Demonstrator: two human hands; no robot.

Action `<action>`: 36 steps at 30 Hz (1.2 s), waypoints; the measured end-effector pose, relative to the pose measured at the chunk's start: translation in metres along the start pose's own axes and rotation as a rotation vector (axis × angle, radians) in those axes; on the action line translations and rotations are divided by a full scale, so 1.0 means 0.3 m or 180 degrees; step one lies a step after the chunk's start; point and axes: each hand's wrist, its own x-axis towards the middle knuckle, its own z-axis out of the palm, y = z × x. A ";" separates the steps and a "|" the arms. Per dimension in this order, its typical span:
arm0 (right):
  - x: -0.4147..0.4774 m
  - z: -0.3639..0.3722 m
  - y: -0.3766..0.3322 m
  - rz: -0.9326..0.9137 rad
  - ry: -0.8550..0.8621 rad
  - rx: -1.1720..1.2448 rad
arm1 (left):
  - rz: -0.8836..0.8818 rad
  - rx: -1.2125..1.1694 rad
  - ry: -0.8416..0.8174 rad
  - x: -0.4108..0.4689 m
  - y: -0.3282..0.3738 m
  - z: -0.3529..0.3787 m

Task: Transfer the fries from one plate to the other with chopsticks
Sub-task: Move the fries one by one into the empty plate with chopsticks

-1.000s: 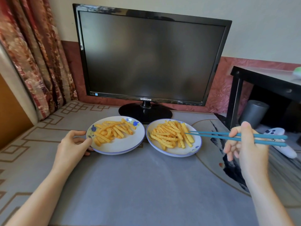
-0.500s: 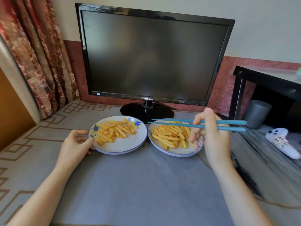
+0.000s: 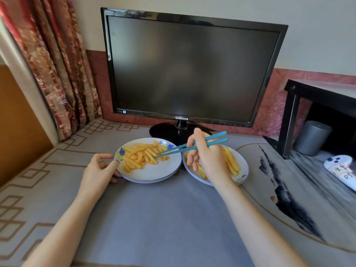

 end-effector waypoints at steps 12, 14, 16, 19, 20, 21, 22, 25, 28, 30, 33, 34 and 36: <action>-0.003 -0.029 0.009 0.0199 0.0506 0.0127 | 0.0091 0.0252 -0.0007 0.022 -0.013 0.005; -0.007 -0.049 0.004 0.0233 0.0576 0.0141 | 0.0102 0.0254 -0.0015 0.024 -0.018 0.006; -0.014 -0.069 -0.005 0.0220 0.0643 0.0195 | 0.0117 0.0244 -0.0018 0.026 -0.020 0.005; -0.029 -0.104 -0.022 0.0162 0.0766 0.0267 | 0.0137 0.0217 -0.0028 0.024 -0.020 0.006; -0.036 -0.120 -0.028 0.0134 0.0821 0.0289 | 0.0138 0.0205 -0.0029 0.024 -0.021 0.006; -0.042 -0.139 -0.036 0.0096 0.0888 0.0318 | 0.0136 0.0191 -0.0031 0.024 -0.021 0.007; -0.050 -0.160 -0.044 0.0053 0.0964 0.0343 | 0.0132 0.0181 -0.0032 0.023 -0.021 0.007; -0.073 -0.234 -0.064 -0.0070 0.1202 0.0358 | 0.0120 0.0159 -0.0034 0.022 -0.021 0.008; -0.102 -0.313 -0.066 -0.0116 0.1387 0.0229 | 0.0128 0.0187 -0.0024 0.023 -0.021 0.008; -0.125 -0.358 -0.063 -0.0131 0.1496 0.0151 | 0.0131 0.0197 -0.0028 0.024 -0.022 0.008; -0.161 -0.413 -0.066 -0.0114 0.1564 0.0087 | 0.0131 0.0193 -0.0047 0.028 -0.027 0.008; -0.171 -0.429 -0.068 -0.0108 0.1561 0.0065 | 0.0137 0.0191 -0.0050 0.029 -0.029 0.008; -0.187 -0.454 -0.069 -0.0078 0.1520 0.0009 | 0.0141 0.0176 -0.0052 0.032 -0.032 0.007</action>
